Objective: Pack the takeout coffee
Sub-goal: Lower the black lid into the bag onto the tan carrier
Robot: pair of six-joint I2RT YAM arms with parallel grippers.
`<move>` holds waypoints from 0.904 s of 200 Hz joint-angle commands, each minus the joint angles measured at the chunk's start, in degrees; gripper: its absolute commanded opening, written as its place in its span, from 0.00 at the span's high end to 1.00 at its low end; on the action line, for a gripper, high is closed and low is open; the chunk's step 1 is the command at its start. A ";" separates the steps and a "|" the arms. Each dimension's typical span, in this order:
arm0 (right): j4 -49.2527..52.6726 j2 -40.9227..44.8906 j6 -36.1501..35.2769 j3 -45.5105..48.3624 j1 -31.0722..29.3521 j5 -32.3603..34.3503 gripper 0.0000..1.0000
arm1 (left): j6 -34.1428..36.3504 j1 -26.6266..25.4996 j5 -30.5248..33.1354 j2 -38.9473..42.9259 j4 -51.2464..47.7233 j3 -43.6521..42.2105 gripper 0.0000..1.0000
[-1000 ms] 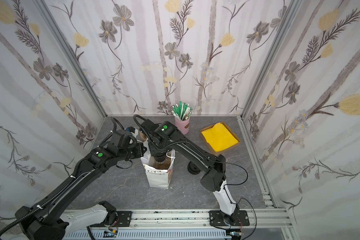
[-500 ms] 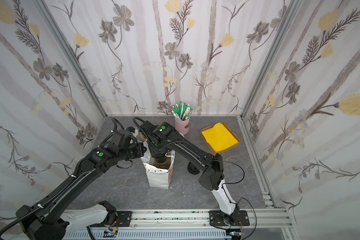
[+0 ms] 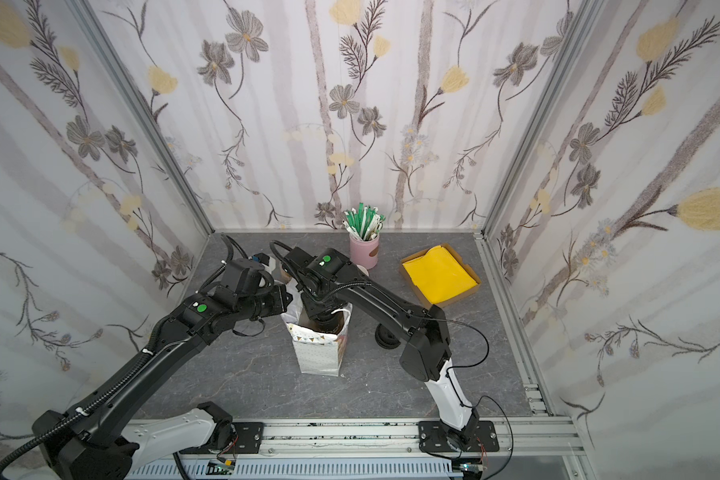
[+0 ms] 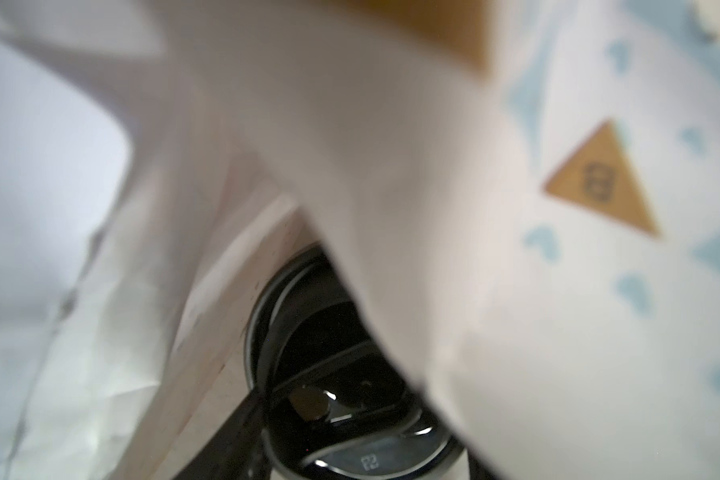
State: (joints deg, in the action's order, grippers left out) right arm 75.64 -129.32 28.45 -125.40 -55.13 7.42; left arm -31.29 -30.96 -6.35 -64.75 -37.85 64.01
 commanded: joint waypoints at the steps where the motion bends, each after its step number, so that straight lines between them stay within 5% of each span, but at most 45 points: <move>1: -0.49 0.41 0.35 0.16 0.20 -0.21 0.69 | 0.74 0.19 0.81 0.15 0.32 0.09 1.00; 181: -1.50 1.10 -1.56 0.42 1.48 0.16 0.70 | 1.26 1.25 -0.33 -0.08 0.47 -0.24 1.00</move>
State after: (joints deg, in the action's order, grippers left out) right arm 74.78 -129.14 26.94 -125.32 -53.71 7.40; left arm -30.06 -29.87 -7.14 -64.95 -37.21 63.75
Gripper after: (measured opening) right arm 0.619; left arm 0.047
